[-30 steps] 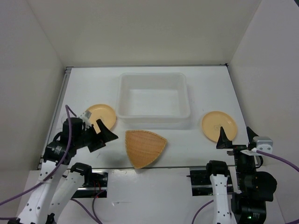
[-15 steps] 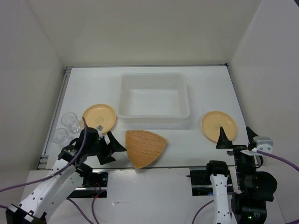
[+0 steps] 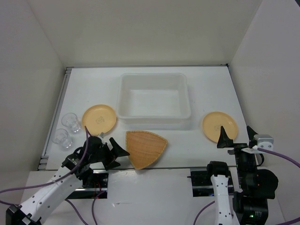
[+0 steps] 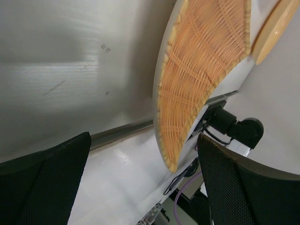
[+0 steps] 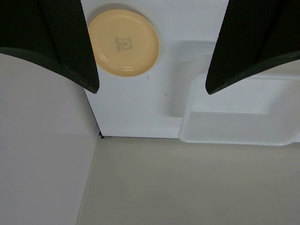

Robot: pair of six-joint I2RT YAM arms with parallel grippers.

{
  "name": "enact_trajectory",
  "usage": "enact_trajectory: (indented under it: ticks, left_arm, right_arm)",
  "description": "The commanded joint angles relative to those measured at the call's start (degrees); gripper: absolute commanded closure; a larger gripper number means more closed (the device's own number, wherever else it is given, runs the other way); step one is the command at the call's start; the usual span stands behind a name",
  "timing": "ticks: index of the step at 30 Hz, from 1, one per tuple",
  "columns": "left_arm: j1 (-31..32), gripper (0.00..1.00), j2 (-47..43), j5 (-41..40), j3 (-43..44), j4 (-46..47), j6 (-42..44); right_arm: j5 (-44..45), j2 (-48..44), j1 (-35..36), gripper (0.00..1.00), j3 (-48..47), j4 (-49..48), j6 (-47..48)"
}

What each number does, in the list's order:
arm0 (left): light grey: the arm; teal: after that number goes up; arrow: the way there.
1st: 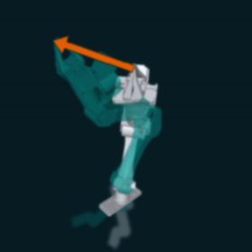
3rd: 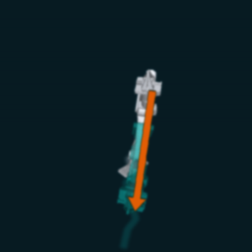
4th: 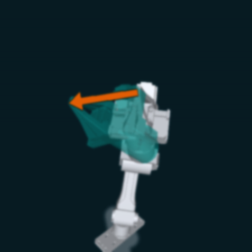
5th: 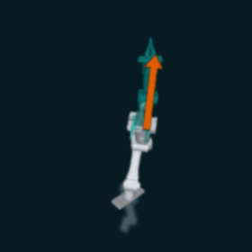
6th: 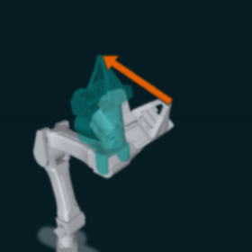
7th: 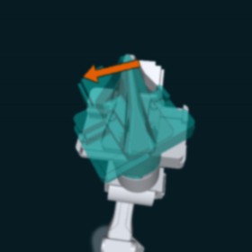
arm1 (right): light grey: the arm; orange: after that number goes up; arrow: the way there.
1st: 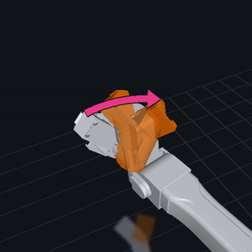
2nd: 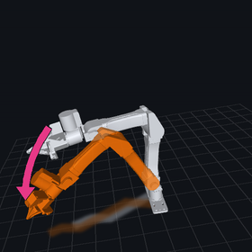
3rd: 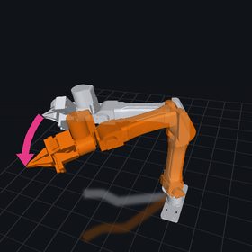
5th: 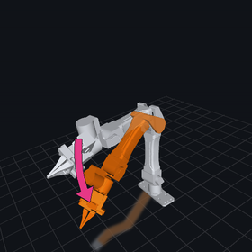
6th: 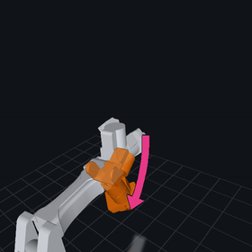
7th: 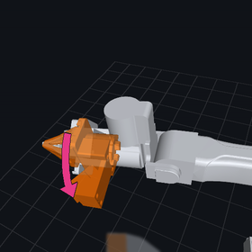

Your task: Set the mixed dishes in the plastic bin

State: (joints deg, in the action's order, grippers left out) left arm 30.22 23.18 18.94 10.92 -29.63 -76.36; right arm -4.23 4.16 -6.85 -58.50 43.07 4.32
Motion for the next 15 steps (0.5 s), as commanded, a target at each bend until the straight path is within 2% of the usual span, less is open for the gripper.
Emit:
enact_trajectory:
  ticks: [1,15]
  left_arm:
    - [0.3,0.00,-1.7,-1.9,-1.2,3.2,-3.3]
    - [2.0,0.00,13.4,-5.8,-1.2,13.9,-2.0]
  right_arm:
    - [0.5,2.2,0.6,0.02,0.1,-2.8,-0.4]
    - [1.6,2.7,0.6,0.02,0.1,-2.8,-0.4]
